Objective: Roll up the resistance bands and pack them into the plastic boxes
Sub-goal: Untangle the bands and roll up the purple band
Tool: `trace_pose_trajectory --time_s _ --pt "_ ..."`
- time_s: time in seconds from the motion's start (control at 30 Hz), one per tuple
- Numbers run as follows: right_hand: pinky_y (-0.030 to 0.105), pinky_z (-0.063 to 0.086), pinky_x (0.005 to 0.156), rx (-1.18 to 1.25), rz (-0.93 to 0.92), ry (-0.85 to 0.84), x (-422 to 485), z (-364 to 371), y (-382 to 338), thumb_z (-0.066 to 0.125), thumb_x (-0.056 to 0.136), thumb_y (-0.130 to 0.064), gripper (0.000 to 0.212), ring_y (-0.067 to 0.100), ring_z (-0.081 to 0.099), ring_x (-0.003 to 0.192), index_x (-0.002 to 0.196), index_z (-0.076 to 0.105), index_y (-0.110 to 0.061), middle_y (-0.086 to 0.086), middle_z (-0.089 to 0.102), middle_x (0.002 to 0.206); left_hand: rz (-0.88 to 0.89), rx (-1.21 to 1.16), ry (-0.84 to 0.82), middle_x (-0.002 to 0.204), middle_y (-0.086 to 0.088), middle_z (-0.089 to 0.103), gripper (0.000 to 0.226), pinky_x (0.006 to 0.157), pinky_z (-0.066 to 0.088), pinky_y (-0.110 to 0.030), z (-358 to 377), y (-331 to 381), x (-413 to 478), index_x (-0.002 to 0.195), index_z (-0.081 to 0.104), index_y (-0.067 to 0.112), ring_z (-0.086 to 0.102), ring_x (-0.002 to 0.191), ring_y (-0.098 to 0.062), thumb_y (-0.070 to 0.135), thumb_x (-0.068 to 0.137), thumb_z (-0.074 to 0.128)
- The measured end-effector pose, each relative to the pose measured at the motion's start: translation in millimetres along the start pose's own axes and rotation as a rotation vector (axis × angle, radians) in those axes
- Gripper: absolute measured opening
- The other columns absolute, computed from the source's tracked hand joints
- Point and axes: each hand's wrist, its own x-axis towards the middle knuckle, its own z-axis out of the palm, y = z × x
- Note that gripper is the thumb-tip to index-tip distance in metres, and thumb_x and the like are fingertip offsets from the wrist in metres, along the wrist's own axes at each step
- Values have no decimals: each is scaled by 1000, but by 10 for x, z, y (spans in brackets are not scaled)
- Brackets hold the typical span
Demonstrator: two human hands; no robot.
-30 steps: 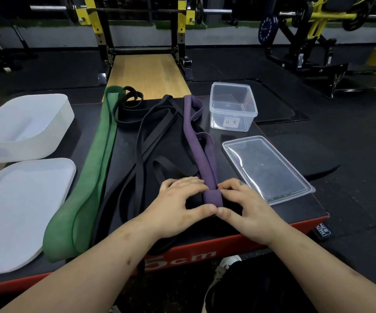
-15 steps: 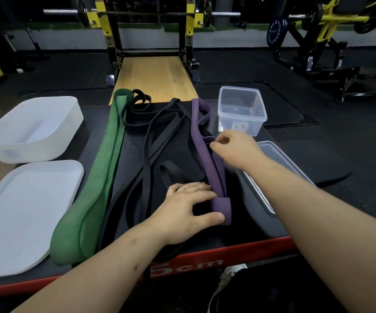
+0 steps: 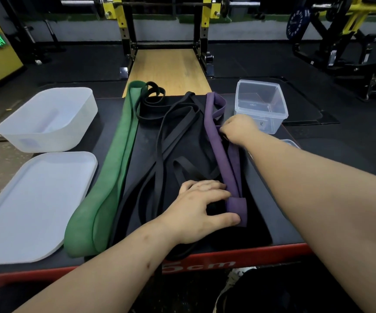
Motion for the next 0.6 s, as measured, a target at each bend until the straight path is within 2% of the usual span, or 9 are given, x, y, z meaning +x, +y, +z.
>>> trace_pose_trajectory --time_s 0.07,0.13,0.2,0.23,0.3,0.37,0.43,0.5,0.6 --pt "30 47 67 334 161 43 -32 11 57 57 95 -20 23 31 61 90 109 66 -5 12 65 97 2 5 -5 157 17 40 58 118 -2 -20 -3 -3 2 139 58 37 11 135 19 63 88 66" --pt "30 48 63 595 273 48 -56 32 112 56 91 -20 24 31 65 83 108 64 -5 14 67 93 3 9 -6 157 18 40 58 113 -5 -16 -5 -5 5 139 58 38 10 134 21 63 88 66" --pt "32 50 58 690 285 4 -79 43 117 56 87 -15 21 30 64 71 103 64 -5 18 67 85 1 3 -7 157 19 40 58 113 -6 -15 -3 -8 7 139 58 38 9 133 22 63 88 66" --pt "34 52 59 653 247 -8 -84 31 105 56 87 -11 18 30 63 70 102 64 -5 19 67 85 -1 1 -6 157 19 40 58 113 -6 -15 -5 -8 7 139 58 38 9 133 22 62 88 67" --pt "38 58 71 521 164 10 -94 -5 47 59 89 -8 20 29 68 84 109 58 -13 16 67 96 -2 4 -5 157 18 40 59 115 -5 -17 0 -8 6 140 58 37 9 133 22 62 88 67" --pt "38 61 69 475 112 59 -119 -38 0 58 93 -6 30 33 70 91 117 51 -23 13 65 104 -6 5 -4 157 18 41 60 115 -4 -17 3 -5 3 140 57 36 10 133 22 63 87 67" --pt "35 56 74 292 85 69 -94 -18 -12 56 97 -10 28 33 66 102 122 61 -21 13 66 115 -8 3 -6 156 18 41 60 116 -3 -18 6 -5 1 141 57 36 9 132 23 63 88 66" --pt "36 49 84 127 71 42 -83 -4 -29 53 98 -29 32 35 62 111 121 68 -11 15 67 122 -4 5 -8 156 18 41 59 117 -3 -20 10 -9 2 140 58 37 8 129 28 64 88 65" --pt "34 43 79 12 -6 -24 -139 1 -127 46 97 -64 57 31 59 95 103 69 -12 10 65 103 3 10 -1 155 19 42 57 120 -1 -24 8 -15 7 138 60 37 8 127 30 63 88 66"
